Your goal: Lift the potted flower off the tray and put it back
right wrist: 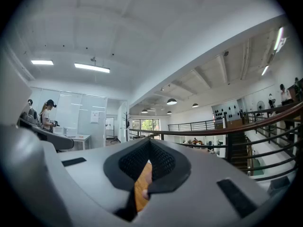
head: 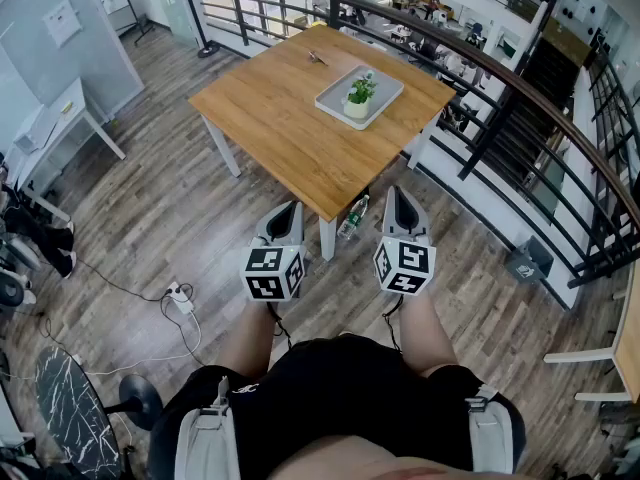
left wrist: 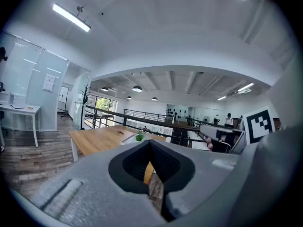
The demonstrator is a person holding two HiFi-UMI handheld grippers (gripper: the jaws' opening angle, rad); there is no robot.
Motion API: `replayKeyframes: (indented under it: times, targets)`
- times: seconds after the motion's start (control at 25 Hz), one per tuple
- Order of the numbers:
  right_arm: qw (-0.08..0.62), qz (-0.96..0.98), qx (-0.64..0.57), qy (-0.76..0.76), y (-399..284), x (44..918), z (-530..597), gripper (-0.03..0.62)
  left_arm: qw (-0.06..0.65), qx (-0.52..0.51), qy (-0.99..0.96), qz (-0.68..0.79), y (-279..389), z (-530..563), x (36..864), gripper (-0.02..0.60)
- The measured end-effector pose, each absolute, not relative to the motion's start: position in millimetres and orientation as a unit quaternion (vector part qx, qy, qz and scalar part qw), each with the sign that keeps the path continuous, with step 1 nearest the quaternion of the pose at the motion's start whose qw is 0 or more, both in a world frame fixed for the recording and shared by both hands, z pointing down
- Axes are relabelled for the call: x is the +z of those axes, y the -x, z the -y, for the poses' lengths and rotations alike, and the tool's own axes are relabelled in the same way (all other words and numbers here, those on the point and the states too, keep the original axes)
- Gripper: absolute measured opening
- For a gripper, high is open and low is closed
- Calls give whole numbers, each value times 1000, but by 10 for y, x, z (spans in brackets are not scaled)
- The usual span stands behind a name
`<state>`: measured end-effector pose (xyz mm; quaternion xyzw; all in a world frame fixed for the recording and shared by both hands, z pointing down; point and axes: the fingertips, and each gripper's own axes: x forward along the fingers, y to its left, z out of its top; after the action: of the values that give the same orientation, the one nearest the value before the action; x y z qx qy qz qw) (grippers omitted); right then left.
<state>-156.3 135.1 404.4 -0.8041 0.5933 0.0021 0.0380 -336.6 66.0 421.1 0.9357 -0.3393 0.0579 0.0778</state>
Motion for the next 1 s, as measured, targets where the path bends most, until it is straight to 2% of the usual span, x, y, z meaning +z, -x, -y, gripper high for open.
replayKeyframes:
  times: [0.52, 1.0]
  targets:
    - [62, -602, -1, 796, 1672, 4005, -1625, -3, 72, 57, -936, 340, 3427, -928, 4155, 12]
    - [61, -604, -11, 795, 1415, 4065, -1674, -3, 64, 58, -935, 343, 3199, -1012, 4146, 12]
